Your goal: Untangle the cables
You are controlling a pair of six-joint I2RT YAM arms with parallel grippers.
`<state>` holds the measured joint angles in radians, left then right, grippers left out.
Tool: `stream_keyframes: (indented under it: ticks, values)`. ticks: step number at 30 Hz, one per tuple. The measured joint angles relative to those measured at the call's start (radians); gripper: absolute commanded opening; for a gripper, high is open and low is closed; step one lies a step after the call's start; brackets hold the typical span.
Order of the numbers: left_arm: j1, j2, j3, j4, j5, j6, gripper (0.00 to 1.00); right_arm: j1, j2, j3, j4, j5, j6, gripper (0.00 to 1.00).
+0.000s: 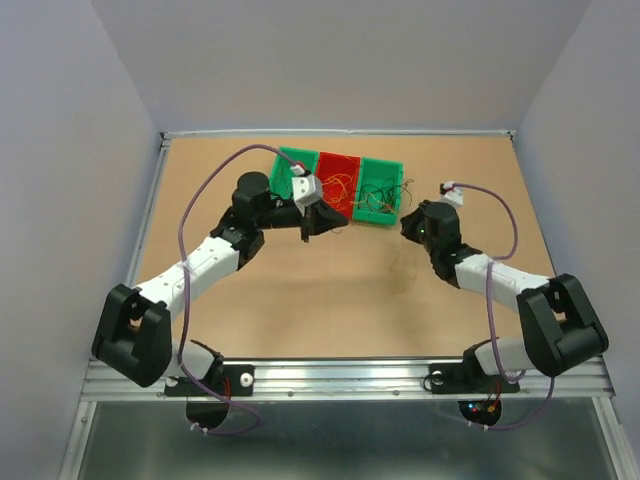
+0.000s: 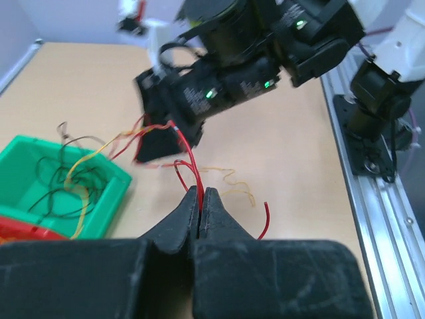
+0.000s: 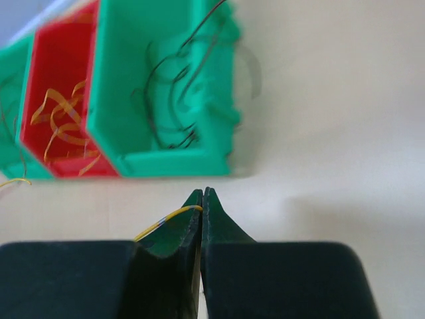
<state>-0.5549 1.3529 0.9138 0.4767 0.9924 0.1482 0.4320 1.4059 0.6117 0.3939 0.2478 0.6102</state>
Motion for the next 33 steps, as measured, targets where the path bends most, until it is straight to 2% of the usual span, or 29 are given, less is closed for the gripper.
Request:
stream_keyframes:
  ticks: [5, 11, 16, 24, 28, 33]
  values:
    - [0.168, -0.012, -0.040, 0.141, -0.056, -0.172, 0.00, -0.189, -0.169, -0.028, -0.077, 0.056, 0.110, 0.00]
    - [0.350, -0.015, -0.064, 0.190, -0.314, -0.307, 0.00, -0.232, -0.490, -0.129, -0.106, 0.180, 0.201, 0.01]
    - [0.357, 0.091, 0.021, 0.119, -0.384, -0.296, 0.00, -0.232, -0.587, -0.151, -0.115, 0.193, 0.210, 0.00]
    - [0.353, 0.275, 0.158, -0.050, -0.475, -0.227, 0.00, -0.232, -0.552, -0.151, -0.126, 0.165, 0.210, 0.01]
    - [0.351, 0.408, 0.313, -0.174, -0.507, -0.172, 0.00, -0.232, -0.540, -0.151, -0.127, 0.145, 0.210, 0.01]
    - [0.329, 0.703, 0.628, -0.406, -0.544, -0.073, 0.00, -0.232, -0.529, -0.151, -0.127, 0.122, 0.210, 0.01]
